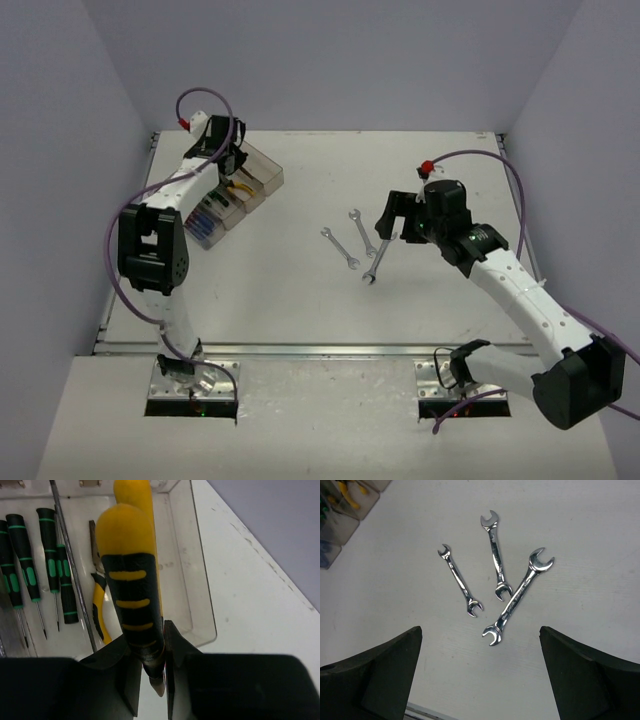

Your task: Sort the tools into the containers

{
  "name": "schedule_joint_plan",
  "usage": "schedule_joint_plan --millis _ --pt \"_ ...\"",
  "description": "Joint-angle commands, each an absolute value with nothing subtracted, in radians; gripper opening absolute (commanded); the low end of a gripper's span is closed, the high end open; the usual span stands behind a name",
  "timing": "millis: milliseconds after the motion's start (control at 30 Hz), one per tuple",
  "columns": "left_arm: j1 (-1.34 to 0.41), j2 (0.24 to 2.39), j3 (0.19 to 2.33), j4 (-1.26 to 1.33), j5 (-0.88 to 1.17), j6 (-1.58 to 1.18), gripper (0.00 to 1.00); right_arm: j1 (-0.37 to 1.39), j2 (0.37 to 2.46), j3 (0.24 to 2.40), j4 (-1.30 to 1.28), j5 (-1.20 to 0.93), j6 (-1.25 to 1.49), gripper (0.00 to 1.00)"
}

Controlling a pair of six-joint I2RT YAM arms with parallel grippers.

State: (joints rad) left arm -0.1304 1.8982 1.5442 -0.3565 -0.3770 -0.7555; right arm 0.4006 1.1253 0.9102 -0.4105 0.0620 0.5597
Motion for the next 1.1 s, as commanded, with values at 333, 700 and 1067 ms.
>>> schedule_joint_plan --millis 333,700,1067 --pt "-0.077 2.149 1.861 -0.540 -0.500 -0.766 0.00 0.387 1.095 0.858 -0.392 0.036 0.499 0.99" --pt "-0.072 2.177 1.880 -0.508 -0.481 -0.747 0.63 0.387 1.101 0.842 -0.367 0.003 0.505 0.99" --pt "-0.079 1.857 1.752 -0.426 -0.266 -0.683 1.00 0.387 1.166 0.841 -0.360 0.056 0.529 0.99"
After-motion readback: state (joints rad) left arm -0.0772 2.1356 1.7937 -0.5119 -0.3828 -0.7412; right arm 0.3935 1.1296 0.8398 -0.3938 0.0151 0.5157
